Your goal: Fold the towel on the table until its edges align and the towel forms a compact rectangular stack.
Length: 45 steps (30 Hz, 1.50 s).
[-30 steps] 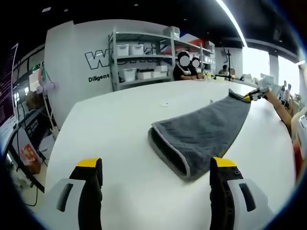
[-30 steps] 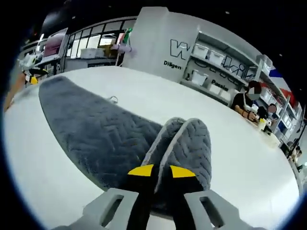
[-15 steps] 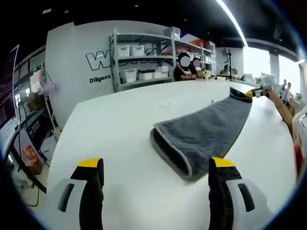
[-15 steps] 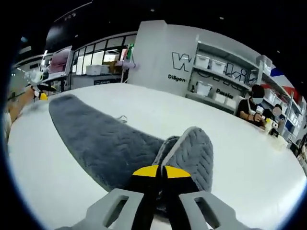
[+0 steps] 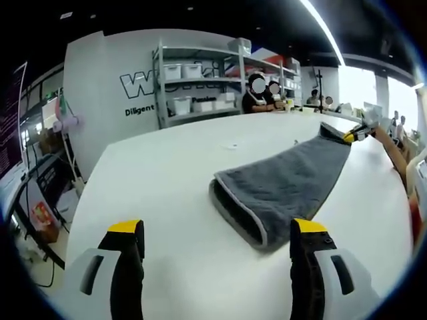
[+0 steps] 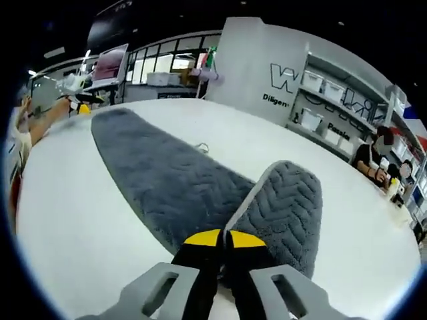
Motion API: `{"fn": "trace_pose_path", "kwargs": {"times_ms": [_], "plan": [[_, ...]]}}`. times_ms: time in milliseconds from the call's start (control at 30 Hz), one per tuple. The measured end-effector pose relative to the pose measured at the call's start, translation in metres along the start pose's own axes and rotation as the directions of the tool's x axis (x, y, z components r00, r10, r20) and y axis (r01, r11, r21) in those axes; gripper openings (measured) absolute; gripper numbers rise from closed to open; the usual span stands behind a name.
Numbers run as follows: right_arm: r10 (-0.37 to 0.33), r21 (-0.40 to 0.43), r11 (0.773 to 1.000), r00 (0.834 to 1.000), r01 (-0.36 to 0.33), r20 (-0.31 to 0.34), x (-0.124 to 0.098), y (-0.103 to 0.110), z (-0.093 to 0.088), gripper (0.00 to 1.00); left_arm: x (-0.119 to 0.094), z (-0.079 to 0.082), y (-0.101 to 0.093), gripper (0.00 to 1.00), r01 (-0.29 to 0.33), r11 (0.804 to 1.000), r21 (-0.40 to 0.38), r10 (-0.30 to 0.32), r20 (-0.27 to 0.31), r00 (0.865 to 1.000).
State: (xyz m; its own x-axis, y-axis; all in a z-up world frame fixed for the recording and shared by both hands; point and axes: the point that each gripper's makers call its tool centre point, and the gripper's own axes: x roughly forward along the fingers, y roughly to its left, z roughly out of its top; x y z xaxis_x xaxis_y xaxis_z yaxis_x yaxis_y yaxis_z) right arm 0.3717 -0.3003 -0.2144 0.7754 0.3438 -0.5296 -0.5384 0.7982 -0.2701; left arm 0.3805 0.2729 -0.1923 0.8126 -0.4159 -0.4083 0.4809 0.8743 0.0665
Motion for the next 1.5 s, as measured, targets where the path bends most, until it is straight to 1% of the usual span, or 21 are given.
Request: {"fn": "trace_pose_path", "kwargs": {"times_ms": [67,333,500,633,767,1000,1200,1400,1433,1500], "plan": [[-0.012,-0.049,0.999,0.999,0.01,-0.043,0.001,-0.001,-0.008,0.02,0.0,0.0,0.0,0.89,0.002,1.0,-0.001,-0.002,0.001,1.0],[0.014,-0.092,0.996,0.999,-0.018,-0.044,0.002,0.003,-0.01,0.14,0.0,0.001,0.002,0.89,0.002,1.0,-0.001,-0.002,0.0,1.0],[-0.006,-0.097,0.995,0.998,0.0,-0.064,0.003,-0.001,-0.015,0.15,0.0,0.0,0.002,0.89,0.001,1.0,0.0,-0.001,-0.001,1.0],[0.001,-0.094,0.996,0.998,-0.008,-0.068,0.003,0.0,-0.016,0.15,0.0,-0.001,0.001,0.89,0.001,1.0,0.001,-0.001,-0.006,1.0],[0.002,-0.083,0.997,0.997,-0.008,-0.074,0.004,0.0,-0.017,0.13,-0.001,0.002,0.001,0.89,-0.001,1.0,-0.002,0.001,0.005,1.0],[-0.02,-0.043,0.999,0.997,0.018,-0.07,0.0,-0.008,-0.018,0.0,0.0,0.0,0.0,0.89,0.003,1.0,0.0,-0.003,0.0,1.0],[-0.055,0.004,0.998,0.997,0.055,-0.057,-0.004,-0.017,-0.017,0.0,0.0,0.0,0.0,0.88,0.002,1.0,0.002,-0.001,-0.002,1.0],[-0.049,0.067,0.996,0.999,0.05,-0.02,-0.008,-0.018,-0.012,0.0,0.001,-0.001,-0.001,0.88,0.003,1.0,0.002,-0.003,-0.004,1.0],[-0.047,0.071,0.996,0.999,0.048,-0.019,-0.008,-0.018,-0.012,0.0,0.001,-0.001,-0.001,0.88,0.003,1.0,0.003,-0.002,-0.005,1.0],[-0.012,0.02,1.0,0.999,0.013,-0.047,-0.005,-0.011,-0.019,0.0,0.0,-0.001,-0.001,0.88,0.001,1.0,0.003,-0.001,-0.006,1.0]]}}
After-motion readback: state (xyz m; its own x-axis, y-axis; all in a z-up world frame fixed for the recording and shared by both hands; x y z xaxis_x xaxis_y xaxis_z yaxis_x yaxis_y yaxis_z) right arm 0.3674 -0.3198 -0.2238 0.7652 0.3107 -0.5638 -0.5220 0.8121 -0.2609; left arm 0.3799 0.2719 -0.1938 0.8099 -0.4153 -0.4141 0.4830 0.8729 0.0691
